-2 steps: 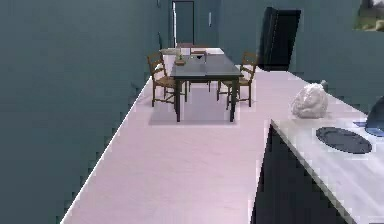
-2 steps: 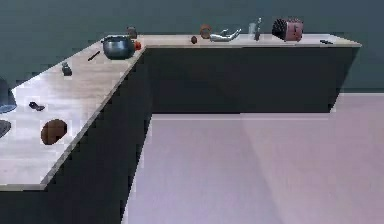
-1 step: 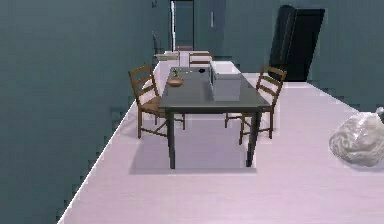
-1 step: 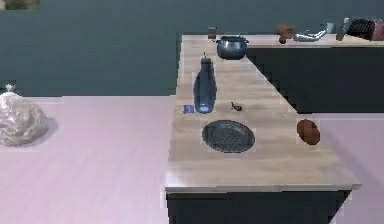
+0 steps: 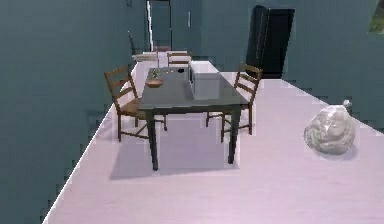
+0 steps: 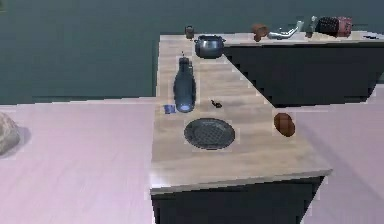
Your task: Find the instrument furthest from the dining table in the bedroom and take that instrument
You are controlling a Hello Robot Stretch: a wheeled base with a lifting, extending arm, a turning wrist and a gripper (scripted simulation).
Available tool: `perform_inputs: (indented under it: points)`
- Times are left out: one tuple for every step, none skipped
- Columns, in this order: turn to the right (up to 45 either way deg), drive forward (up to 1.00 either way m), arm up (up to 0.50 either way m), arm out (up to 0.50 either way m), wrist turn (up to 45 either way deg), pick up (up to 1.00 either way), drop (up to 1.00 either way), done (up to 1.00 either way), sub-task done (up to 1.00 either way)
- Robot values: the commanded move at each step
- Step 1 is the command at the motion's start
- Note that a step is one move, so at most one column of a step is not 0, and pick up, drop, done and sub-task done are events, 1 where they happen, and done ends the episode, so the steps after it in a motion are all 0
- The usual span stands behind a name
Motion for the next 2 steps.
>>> perform_inputs:
  points:
    - [0.0, 0.2, 0.0, 0.0, 0.0, 0.0, 0.0, 0.0, 0.0]
    - [36.0, 0.0, 0.0, 0.0, 0.0, 0.0, 0.0, 0.0, 0.0]
